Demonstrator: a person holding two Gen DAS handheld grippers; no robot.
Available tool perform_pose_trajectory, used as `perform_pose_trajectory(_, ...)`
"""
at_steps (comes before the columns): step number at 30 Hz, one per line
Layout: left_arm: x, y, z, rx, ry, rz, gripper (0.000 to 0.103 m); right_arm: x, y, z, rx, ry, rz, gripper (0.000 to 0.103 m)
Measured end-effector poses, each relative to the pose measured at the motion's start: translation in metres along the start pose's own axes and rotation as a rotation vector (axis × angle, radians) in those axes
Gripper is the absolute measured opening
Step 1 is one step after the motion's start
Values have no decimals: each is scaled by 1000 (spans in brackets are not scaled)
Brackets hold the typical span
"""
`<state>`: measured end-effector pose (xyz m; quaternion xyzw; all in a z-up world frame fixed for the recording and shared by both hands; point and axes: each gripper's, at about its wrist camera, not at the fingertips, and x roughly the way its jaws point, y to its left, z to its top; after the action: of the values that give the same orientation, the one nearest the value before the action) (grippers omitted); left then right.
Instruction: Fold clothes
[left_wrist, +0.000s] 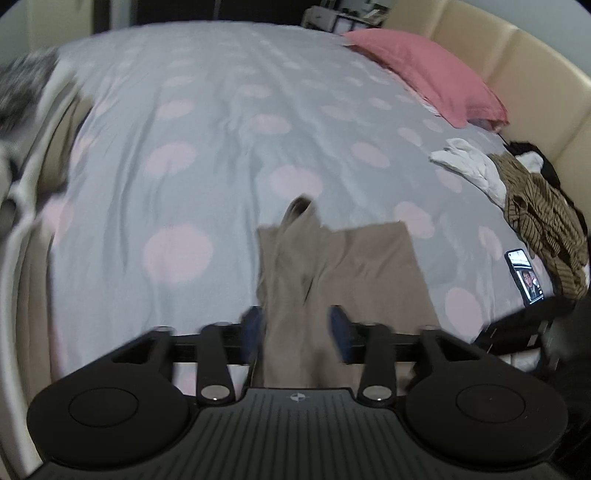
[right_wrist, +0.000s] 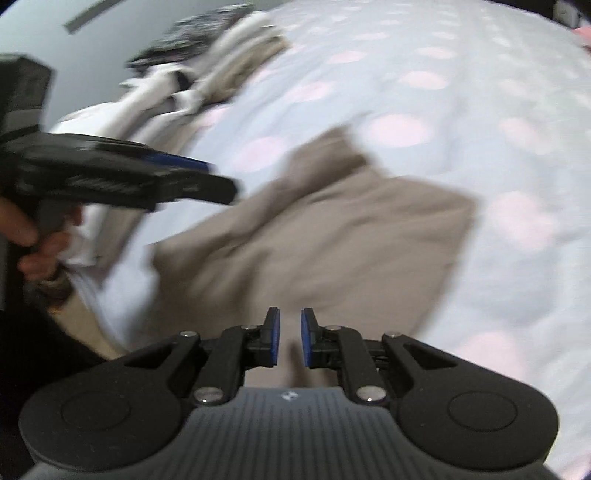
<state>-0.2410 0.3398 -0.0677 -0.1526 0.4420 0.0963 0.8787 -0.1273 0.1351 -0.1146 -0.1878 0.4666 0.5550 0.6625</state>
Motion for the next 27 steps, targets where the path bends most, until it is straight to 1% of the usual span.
perform_pose_trajectory(1, 5, -3, 7, 18, -8, 10, 55, -4, -11, 6, 4, 4, -37, 26)
perform_pose_trajectory(2, 9, -5, 13, 28, -13, 17, 55, -6, -23, 11, 12, 2, -67, 30)
perform_pose_trajectory(4, 20, -5, 22, 28, -17, 22, 55, -12, -44, 20, 34, -12, -103, 30)
perform_pose_trajectory(8, 41, -1, 37, -2, -44, 11, 55, -13, -82, 34, 108, -59, -129, 30)
perform_pose_trajectory(12, 60, 9, 44, -69, -45, 0, 53, 1, -112, 43, 223, -79, -100, 32)
perform_pose_trajectory(14, 68, 15, 45, -98, -39, -3, 51, 14, -118, 47, 268, -73, -82, 35)
perform_pose_trajectory(16, 75, 22, 46, -126, -36, -8, 49, 27, -125, 52, 314, -68, -64, 42)
perform_pose_trajectory(17, 79, 25, 45, -141, -32, -17, 48, 33, -128, 54, 338, -64, -53, 42)
perform_pose_trajectory(18, 82, 28, 45, -156, -28, -25, 42, 39, -129, 55, 368, -59, -31, 42)
perform_pose_trajectory(19, 85, 30, 44, -168, -24, -33, 32, 43, -131, 55, 399, -51, -12, 41)
perform_pose_trajectory(20, 87, 31, 43, -176, -17, -43, 26, 47, -134, 55, 430, -46, 0, 30)
perform_pose_trajectory(21, 88, 33, 43, -179, -13, -43, 11, 46, -135, 55, 444, -52, 2, 19)
perform_pose_trajectory(22, 88, 34, 43, -182, -13, -34, 2, 46, -136, 56, 458, -57, 5, 9)
perform_pose_trajectory(24, 87, 37, 43, -189, -14, -16, 2, 44, -136, 57, 466, -74, -3, 9)
perform_pose_trajectory(27, 90, 45, 41, -214, 5, 9, 1, 46, -132, 57, 418, -84, -39, 8)
